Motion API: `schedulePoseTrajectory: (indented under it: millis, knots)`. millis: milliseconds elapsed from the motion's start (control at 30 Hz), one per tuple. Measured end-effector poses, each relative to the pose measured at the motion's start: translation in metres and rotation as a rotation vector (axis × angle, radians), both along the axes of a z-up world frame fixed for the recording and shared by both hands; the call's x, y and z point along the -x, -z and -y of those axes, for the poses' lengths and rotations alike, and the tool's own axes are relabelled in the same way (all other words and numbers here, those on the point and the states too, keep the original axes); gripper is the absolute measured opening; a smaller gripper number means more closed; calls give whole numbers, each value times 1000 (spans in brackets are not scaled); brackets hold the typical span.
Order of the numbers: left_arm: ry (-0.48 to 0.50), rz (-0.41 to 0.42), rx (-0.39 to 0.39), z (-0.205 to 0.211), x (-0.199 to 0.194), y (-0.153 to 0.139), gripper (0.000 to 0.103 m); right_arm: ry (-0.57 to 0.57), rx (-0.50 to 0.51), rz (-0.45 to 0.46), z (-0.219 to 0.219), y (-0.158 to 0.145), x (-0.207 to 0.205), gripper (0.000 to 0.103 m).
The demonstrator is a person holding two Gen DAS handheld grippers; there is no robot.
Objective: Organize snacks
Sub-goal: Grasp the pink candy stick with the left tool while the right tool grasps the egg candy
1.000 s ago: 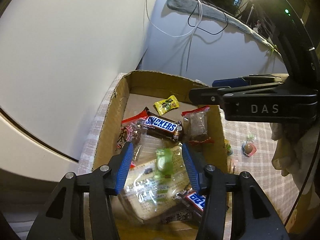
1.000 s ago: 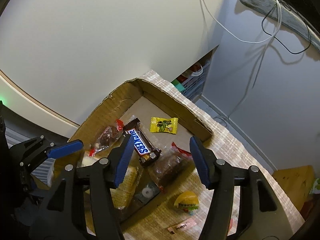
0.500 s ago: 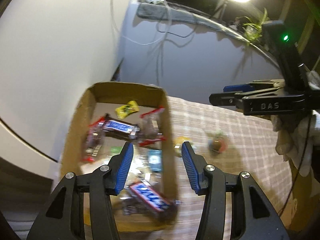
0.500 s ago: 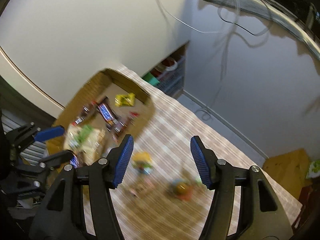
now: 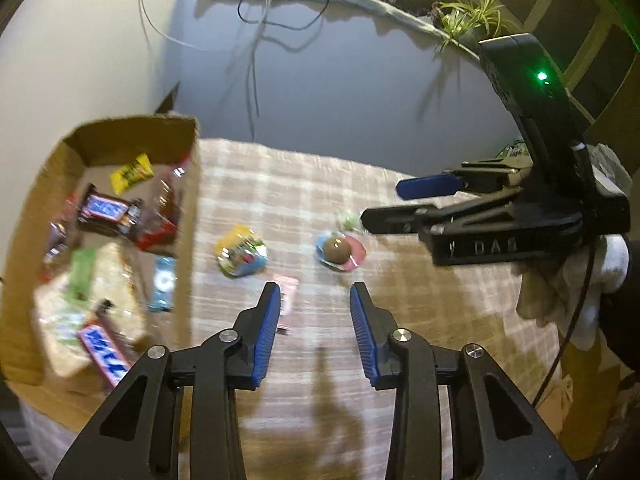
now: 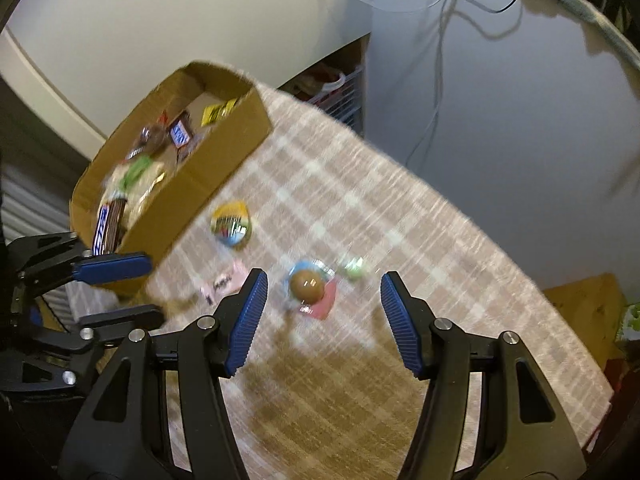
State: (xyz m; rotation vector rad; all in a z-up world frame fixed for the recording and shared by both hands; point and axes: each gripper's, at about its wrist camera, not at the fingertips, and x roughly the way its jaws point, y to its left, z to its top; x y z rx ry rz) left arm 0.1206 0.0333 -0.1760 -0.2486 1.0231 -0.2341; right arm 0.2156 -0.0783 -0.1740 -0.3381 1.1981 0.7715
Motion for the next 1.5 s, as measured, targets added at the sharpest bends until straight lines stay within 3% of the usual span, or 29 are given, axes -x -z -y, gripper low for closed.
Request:
schedulePoseTrajectory:
  millis: [133, 433, 867, 1033, 1100, 1233, 1500]
  knots:
    - [-19, -27, 9, 9, -3, 17, 34, -53, 3, -31, -4, 19, 3, 50]
    - [-58, -53, -84, 12, -16, 45, 34, -82, -11, -39, -8, 42, 0, 48]
    - [19, -64, -179, 32, -29, 65, 34, -104, 34, -26, -26, 54, -2, 48]
    - [16, -46, -223, 36, -28, 65, 19, -121, 68, -1, -34, 57, 0, 48]
    - [13, -42, -224, 36, -27, 66, 18, -128, 100, 33, -35, 57, 3, 42]
    - [26, -20, -266, 40, -21, 64, 18, -145, 120, 60, -39, 58, 12, 42]
    - [5, -28, -199, 30, -24, 62, 17, -90, 87, 49, -24, 55, 11, 39]
